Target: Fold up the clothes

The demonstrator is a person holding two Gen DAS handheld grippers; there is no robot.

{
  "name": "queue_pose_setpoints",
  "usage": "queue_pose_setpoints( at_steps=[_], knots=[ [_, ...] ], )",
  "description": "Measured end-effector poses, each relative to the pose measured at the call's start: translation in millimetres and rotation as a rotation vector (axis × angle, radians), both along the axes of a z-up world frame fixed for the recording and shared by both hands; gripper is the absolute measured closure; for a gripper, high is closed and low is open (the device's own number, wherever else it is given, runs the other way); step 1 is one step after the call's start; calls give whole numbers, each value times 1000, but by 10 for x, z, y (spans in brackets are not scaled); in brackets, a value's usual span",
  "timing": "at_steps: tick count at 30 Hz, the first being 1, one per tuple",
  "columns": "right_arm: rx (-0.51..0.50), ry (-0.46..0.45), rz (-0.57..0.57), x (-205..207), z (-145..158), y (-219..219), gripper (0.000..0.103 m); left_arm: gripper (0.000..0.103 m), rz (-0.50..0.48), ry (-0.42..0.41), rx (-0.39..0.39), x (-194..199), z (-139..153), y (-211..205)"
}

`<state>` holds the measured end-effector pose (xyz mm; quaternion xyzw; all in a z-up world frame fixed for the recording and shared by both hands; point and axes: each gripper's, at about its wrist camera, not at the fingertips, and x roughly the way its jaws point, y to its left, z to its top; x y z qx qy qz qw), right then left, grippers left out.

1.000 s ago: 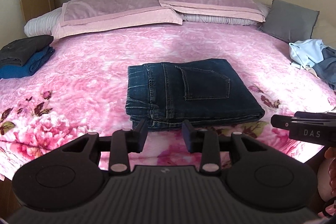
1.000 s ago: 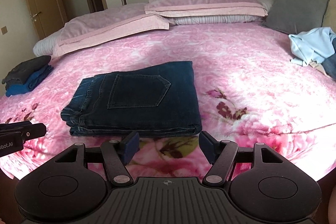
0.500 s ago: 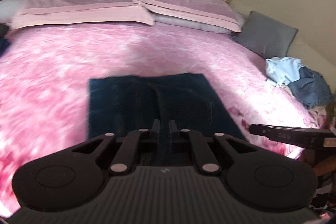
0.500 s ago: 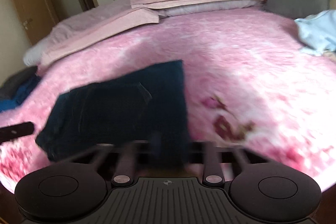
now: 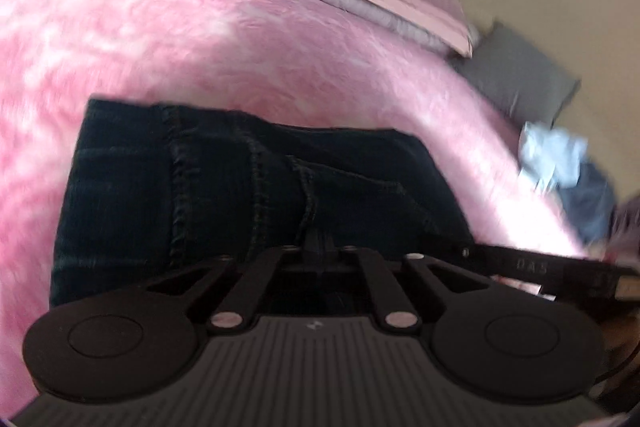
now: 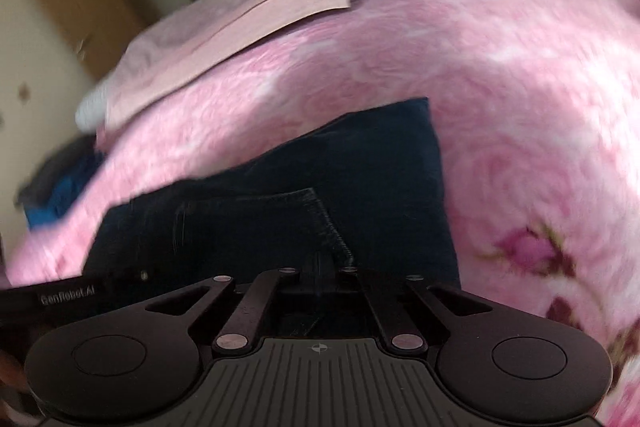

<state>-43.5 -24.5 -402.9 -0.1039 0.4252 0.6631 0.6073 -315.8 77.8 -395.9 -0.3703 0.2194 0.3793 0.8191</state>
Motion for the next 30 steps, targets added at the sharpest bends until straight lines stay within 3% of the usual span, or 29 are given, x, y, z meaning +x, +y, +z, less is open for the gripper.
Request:
queue_pose_setpoints(
  at_steps=[4, 6, 8, 11, 17, 19, 20, 21, 22, 26, 30],
  knots=[
    [37, -45, -35, -17, 229, -270, 103, 103, 30, 27, 74, -156, 230, -233],
    [49, -21, -28, -17, 292, -423, 103, 103, 40, 21, 65, -261, 274, -343],
    [26, -21, -8, -71, 272, -530, 103, 103, 51, 69, 53, -262, 231, -393],
    [-49, -87, 4, -189, 161, -535, 103, 103, 72, 141, 34, -228, 182, -443],
    [-13, -150, -26, -277, 414, -779, 103, 100, 107, 179, 121, -285, 581, -742],
    [-22, -144, -46, -260, 439, -928, 96, 93, 123, 177, 129, -355, 664, -860],
    [-26, -135, -66, -249, 427, -1001, 79, 87, 135, 176, 123, -396, 685, -921],
    [-30, -126, -87, -238, 415, -1073, 53, 83, 149, 186, 120, -435, 703, -989],
    [-31, -118, -105, -233, 411, -1147, 44, 81, 165, 203, 119, -472, 719, -1062],
    [-32, -112, -119, -288, 478, -1375, 42, 75, 205, 328, 121, -495, 759, -1305],
    [0, -141, -96, -386, 589, -1525, 42, 72, 212, 382, 139, -478, 844, -1569]
  ],
)
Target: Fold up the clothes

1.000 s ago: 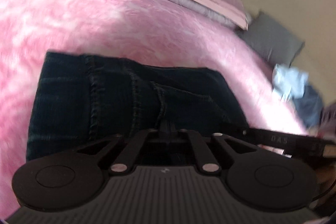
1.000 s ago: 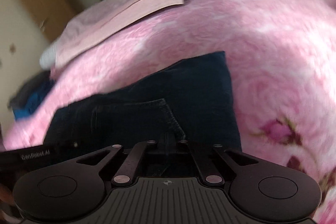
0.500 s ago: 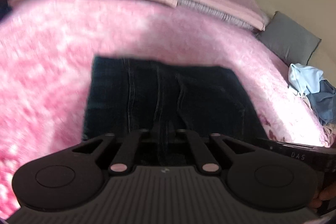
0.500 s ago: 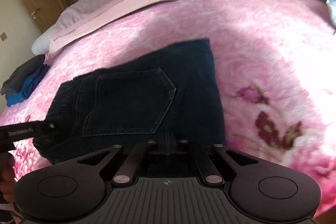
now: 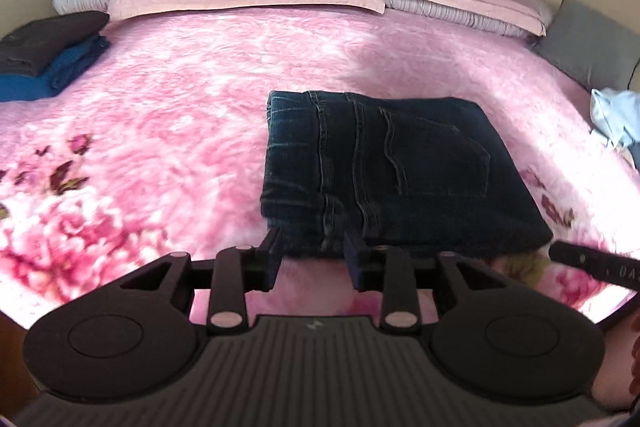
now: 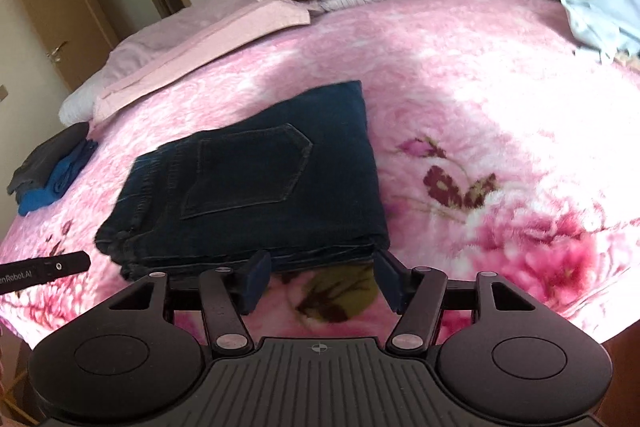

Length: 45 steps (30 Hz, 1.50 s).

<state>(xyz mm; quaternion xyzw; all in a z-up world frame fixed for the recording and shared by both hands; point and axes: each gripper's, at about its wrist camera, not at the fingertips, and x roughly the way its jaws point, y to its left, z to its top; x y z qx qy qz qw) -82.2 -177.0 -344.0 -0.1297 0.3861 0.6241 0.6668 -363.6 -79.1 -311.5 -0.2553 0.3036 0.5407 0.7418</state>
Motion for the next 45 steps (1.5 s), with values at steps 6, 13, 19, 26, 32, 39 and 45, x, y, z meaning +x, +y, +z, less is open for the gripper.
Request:
queue_pose_setpoints(
  at_steps=[6, 13, 19, 26, 32, 39, 45],
  knots=[
    [44, -27, 26, -92, 136, -202, 42, 70, -25, 35, 47, 48, 172, -365],
    [50, -38, 23, -198, 180, -340, 42, 69, -40, 49, 95, -36, 298, -549],
    [43, -72, 25, -266, 198, -309, 42, 64, -23, 42, 98, -106, 278, -437],
    [-23, -100, 3, -180, 64, -144, 42, 64, -27, 27, 46, -111, 78, -165],
    [-61, -66, -35, 58, -94, 38, 42, 64, 34, -183, -55, -605, -72, 305],
    [-82, 153, -100, 562, -262, 266, 42, 56, 124, -541, -273, -1181, -437, 962],
    [-78, 355, -127, 899, -403, 525, 42, 50, 90, -687, -432, -1180, -826, 1385]
  ],
)
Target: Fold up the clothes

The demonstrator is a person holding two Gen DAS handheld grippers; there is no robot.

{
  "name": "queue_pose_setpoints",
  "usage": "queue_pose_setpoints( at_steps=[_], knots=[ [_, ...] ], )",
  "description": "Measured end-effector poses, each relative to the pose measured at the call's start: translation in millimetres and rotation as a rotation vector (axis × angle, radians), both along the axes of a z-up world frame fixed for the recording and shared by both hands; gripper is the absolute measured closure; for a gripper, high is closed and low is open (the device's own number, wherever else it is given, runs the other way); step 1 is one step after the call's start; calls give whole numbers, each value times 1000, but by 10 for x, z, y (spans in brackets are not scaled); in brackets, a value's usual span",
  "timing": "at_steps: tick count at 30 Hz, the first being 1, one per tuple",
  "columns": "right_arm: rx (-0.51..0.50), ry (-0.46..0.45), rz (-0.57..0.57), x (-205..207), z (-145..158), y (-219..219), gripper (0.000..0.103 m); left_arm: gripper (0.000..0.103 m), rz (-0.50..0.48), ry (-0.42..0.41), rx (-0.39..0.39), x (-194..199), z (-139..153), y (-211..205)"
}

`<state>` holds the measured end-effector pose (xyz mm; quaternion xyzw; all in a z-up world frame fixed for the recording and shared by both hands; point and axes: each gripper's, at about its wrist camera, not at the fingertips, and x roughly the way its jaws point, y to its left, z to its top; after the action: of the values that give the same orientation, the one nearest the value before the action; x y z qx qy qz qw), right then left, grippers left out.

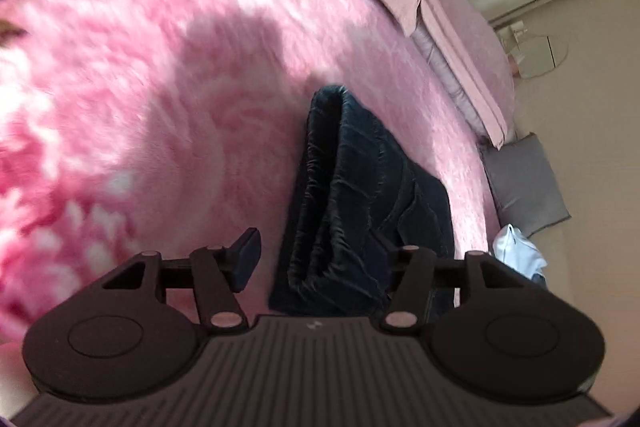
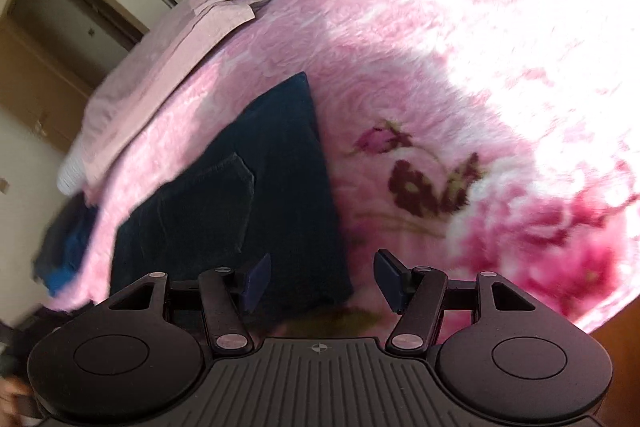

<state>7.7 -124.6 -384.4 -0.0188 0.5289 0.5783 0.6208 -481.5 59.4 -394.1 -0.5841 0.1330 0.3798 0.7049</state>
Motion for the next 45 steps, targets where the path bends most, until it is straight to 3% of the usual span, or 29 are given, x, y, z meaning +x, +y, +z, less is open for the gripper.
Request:
queue_pose_setpoints(
  at_steps=[4, 10, 16, 28, 32, 34, 38, 45],
  knots=[
    [1, 68, -19, 171, -86, 126, 42, 49, -30, -45, -64, 45, -218, 227],
    [-17, 96, -29, 295, -198, 200, 41, 45, -68, -121, -108, 113, -340, 423],
    [-7, 118, -32, 351, -225, 292, 41, 45, -119, -142, -136, 241, -420, 568],
    [33, 205, -49, 480, -303, 337, 41, 44, -162, -190, -135, 350, -471, 673],
    [48, 263, -40, 536, -336, 396, 41, 55, -176, -180, -136, 337, -489, 697],
    [47, 289, -24, 555, -359, 450, 41, 55, -177, -191, -140, 325, -513, 713],
    [71, 323, 23, 569, -404, 558, 29, 55, -172, -182, -136, 370, -489, 711],
    [78, 380, 82, 589, -509, 798, 29, 56, -174, -194, -133, 375, -502, 708]
  ],
)
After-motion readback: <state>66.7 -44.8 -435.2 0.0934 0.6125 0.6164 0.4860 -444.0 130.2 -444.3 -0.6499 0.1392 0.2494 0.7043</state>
